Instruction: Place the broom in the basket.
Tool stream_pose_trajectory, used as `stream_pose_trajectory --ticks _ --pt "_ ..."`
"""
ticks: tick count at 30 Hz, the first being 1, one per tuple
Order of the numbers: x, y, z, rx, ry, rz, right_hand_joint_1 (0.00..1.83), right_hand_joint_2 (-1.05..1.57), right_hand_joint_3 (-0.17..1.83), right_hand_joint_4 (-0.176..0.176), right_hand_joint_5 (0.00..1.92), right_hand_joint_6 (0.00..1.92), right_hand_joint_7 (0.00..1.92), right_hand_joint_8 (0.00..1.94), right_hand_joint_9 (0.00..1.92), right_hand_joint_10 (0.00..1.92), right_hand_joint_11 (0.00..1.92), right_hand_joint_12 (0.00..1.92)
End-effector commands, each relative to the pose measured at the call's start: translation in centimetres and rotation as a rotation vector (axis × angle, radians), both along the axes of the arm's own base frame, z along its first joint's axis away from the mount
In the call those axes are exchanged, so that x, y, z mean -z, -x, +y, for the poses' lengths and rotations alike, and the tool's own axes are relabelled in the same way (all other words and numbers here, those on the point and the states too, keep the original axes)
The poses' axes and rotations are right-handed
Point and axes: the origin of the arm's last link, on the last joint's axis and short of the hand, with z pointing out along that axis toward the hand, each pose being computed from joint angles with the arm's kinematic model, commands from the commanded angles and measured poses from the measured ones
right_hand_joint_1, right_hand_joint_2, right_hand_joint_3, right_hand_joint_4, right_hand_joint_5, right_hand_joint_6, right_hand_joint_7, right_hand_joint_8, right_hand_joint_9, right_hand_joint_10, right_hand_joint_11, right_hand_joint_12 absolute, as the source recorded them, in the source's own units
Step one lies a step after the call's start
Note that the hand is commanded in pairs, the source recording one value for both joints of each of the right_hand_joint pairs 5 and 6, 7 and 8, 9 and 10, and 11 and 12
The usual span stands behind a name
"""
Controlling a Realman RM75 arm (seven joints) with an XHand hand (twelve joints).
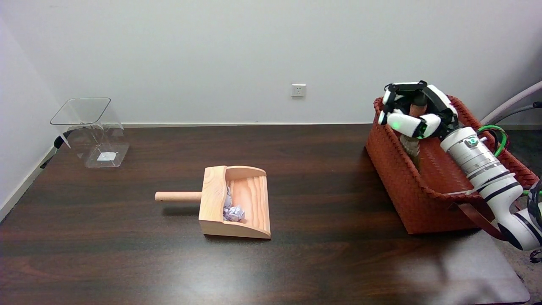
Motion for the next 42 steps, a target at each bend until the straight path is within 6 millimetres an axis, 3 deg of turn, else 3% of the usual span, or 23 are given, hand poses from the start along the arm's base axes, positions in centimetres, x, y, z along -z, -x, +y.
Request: stream_pose_trajectory --ticks 1,3,6,8,14,25,34,38,41,42 --pt "0.2 -0.1 0.0 -0.005 -0.006 0.006 1.21 -0.3 1.17 0.0 0.7 0.7 1.24 1.24 0.96 0.96 1.06 1.06" --pt "0.2 -0.2 0.0 -0.007 -0.005 0.006 1.25 -0.37 1.25 0.0 0.53 0.53 0.96 0.96 0.75 0.75 0.91 0.91" --pt "0.2 -0.3 0.0 -0.011 -0.003 0.006 1.27 -0.49 1.36 0.0 0.45 0.45 0.65 0.65 0.54 0.54 0.76 0.76" --pt "0.0 -0.4 0.0 -0.014 0.0 0.007 1.26 -0.53 1.32 0.0 0.39 0.39 0.56 0.56 0.44 0.44 0.63 0.63" --pt "-0.5 -1.1 0.2 -0.039 0.017 -0.002 1.25 -0.62 1.34 0.0 0.22 0.22 0.42 0.42 0.34 0.34 0.49 0.49" --pt "-1.6 -3.4 0.6 -0.149 0.093 0.015 1.25 -0.63 1.31 0.0 0.14 0.14 0.38 0.38 0.32 0.32 0.43 0.43" --pt "-4.9 -6.3 2.0 -0.245 0.207 0.023 1.24 -0.63 1.29 0.0 0.13 0.13 0.36 0.36 0.32 0.32 0.42 0.42" --pt "-6.0 -6.9 3.4 -0.28 0.263 0.05 1.25 -0.52 1.18 0.0 0.16 0.16 0.39 0.39 0.45 0.45 0.5 0.5" --pt "-6.2 -6.3 4.4 -0.276 0.29 0.084 1.26 -0.39 1.09 0.0 0.28 0.28 0.55 0.55 0.58 0.58 0.61 0.61" --pt "-6.3 -6.3 4.7 -0.277 0.299 0.1 1.25 -0.35 1.03 0.0 0.43 0.43 0.79 0.79 0.69 0.69 0.67 0.67"
